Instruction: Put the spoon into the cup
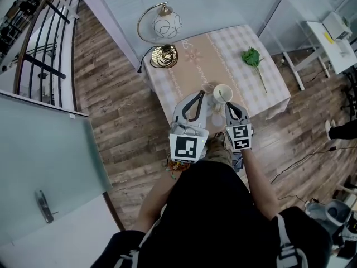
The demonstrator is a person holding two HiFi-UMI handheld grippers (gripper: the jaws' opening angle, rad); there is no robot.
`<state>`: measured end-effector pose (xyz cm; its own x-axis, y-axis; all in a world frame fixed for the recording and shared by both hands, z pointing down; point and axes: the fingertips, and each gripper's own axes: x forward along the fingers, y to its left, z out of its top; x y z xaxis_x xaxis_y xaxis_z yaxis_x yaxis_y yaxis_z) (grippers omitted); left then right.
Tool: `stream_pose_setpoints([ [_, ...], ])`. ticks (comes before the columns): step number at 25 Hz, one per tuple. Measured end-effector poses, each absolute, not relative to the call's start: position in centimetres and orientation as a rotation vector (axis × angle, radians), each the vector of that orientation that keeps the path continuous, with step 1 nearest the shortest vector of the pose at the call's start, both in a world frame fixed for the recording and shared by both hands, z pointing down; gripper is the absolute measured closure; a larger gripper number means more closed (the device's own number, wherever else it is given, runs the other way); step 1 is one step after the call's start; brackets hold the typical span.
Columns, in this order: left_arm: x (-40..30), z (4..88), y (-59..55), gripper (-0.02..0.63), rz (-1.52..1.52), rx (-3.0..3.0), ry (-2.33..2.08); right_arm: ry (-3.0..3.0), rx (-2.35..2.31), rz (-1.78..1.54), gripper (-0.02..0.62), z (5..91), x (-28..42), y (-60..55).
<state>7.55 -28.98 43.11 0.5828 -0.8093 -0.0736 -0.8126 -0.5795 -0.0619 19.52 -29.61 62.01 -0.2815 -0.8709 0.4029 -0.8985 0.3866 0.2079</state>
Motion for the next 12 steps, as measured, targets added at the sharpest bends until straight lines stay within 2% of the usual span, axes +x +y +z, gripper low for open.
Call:
stream_pose_setpoints([
  [12, 8.03, 43.52, -29.32, 0.589, 0.036, -2.71, 1.358, -2.204, 1.547, 0.105, 0.586, 61.83, 19.76, -30.0],
])
